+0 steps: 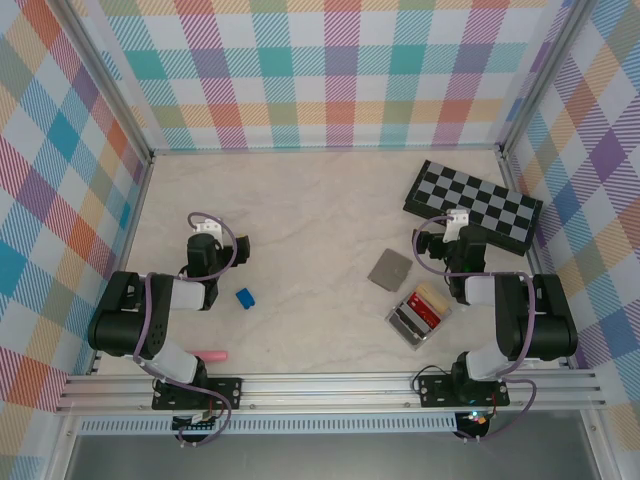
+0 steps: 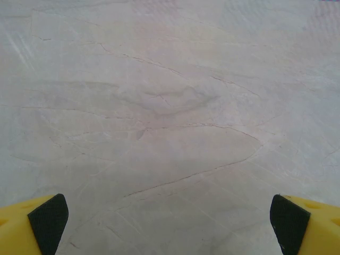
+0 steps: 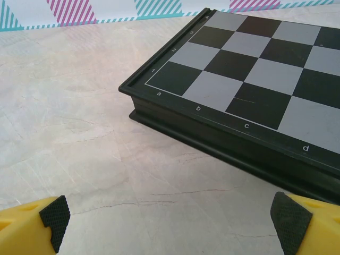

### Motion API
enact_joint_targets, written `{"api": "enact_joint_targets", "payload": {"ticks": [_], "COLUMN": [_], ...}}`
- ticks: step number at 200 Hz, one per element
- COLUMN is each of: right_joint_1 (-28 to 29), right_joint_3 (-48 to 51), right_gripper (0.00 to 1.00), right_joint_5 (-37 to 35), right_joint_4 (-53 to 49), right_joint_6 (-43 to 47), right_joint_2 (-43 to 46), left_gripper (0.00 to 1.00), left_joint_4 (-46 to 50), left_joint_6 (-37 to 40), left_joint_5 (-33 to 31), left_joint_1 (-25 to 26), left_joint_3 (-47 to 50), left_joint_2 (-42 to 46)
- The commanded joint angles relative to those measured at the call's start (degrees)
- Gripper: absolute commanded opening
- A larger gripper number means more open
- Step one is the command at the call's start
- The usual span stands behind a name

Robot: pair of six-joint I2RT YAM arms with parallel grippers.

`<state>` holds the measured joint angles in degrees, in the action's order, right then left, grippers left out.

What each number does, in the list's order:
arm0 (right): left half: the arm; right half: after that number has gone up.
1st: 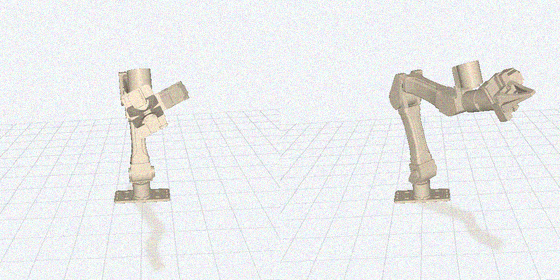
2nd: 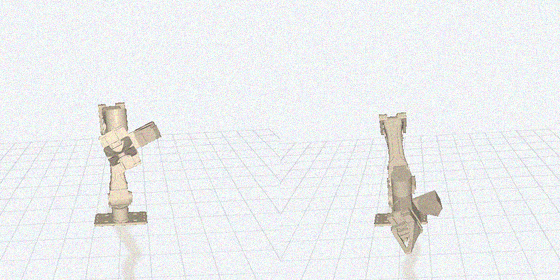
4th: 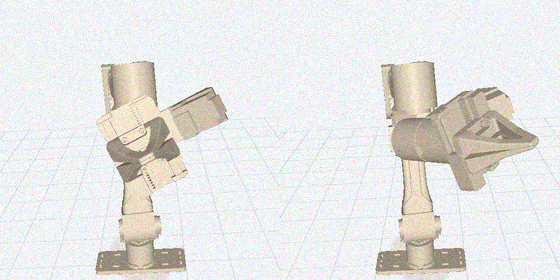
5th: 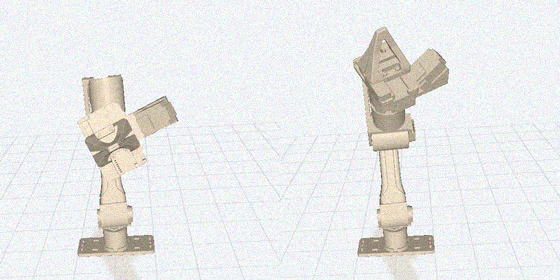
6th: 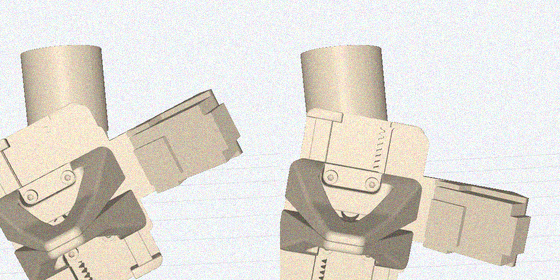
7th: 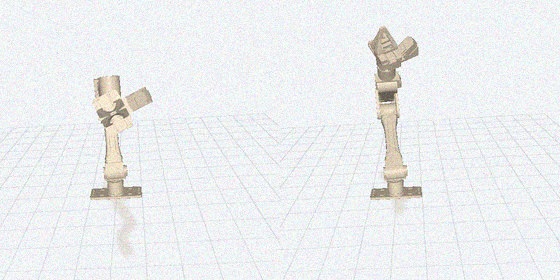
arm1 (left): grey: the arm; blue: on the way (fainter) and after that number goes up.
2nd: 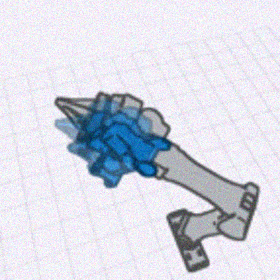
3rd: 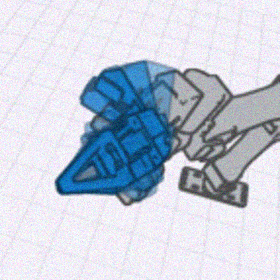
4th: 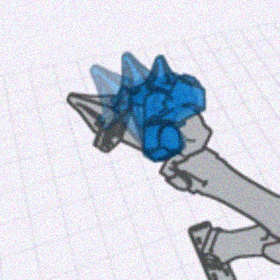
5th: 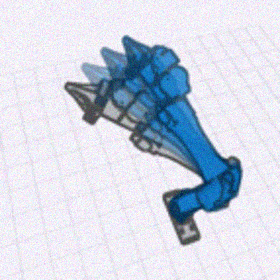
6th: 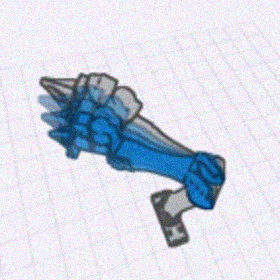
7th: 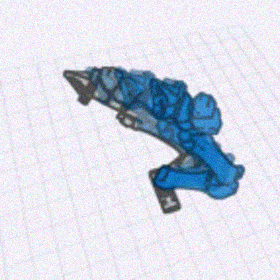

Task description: Put the credit cards into the card holder

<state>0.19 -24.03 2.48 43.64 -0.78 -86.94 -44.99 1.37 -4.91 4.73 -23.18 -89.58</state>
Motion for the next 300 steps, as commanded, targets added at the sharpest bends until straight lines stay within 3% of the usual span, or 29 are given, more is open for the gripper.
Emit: {"api": "enact_joint_targets", "payload": {"ticks": [1,119,140,158,169,192,203,217,229,235,260,276,300], "right_joint_1": [-0.3,-0.6,-0.4,-0.5,-0.5,-0.4,-0.6,-0.5,-0.6,-0.6,-0.6,-0.5,-0.4], "right_joint_3": [-0.9,-0.7,-0.4,-2.8,-5.9,-14.3,-18.8,-20.9,-20.6,-20.4,-19.3,-16.5,-11.7], "right_gripper": [1.00,1.00,1.00,1.00,1.00,1.00,1.00,1.00,1.00,1.00,1.00,1.00,1.00], "right_joint_5": [1.4,1.5,-0.9,-1.7,-0.8,-2.1,-1.4,1.7,-0.6,-2.4,-6.7,-1.5,5.9], "right_joint_4": [0.1,0.6,-1.6,-14.8,-25.8,-50.2,-61.7,-69.5,-74.9,-77.3,-87.9,-89.7,-91.4], "right_joint_6": [0.7,0.4,-0.4,-2.3,-3.3,-14.0,-18.3,-21.2,-25.8,-27.6,-34.3,-38.7,-41.5], "right_joint_2": [-0.3,-0.1,3.2,10.5,15.3,23.1,24.5,26.1,28.6,29.9,35.7,39.3,43.7], "left_gripper": [1.00,1.00,1.00,1.00,1.00,1.00,1.00,1.00,1.00,1.00,1.00,1.00,1.00], "left_joint_4": [-0.5,-0.9,0.3,3.4,11.4,24.9,31.2,41.3,48.1,50.2,45.7,44.9,44.1], "left_joint_6": [0.7,0.7,0.6,-1.3,-4.3,-8.0,-14.3,-25.0,-32.4,-34.3,-37.7,-39.2,-38.8], "left_joint_5": [1.2,1.2,1.1,-1.9,-3.8,1.3,1.6,-1.7,-2.4,-0.5,18.4,26.5,32.9], "left_joint_1": [-0.9,-0.9,-0.9,-1.0,-1.0,-1.0,-1.0,-1.0,-1.1,-1.1,-1.0,-0.6,3.0], "left_joint_3": [-1.3,-1.0,-0.2,1.6,0.9,-1.8,-3.4,-6.0,-7.1,-7.3,-5.6,-6.0,-6.7], "left_joint_2": [-0.1,0.0,3.4,10.0,15.8,26.7,30.5,34.0,36.1,36.9,37.1,35.1,31.8]}}
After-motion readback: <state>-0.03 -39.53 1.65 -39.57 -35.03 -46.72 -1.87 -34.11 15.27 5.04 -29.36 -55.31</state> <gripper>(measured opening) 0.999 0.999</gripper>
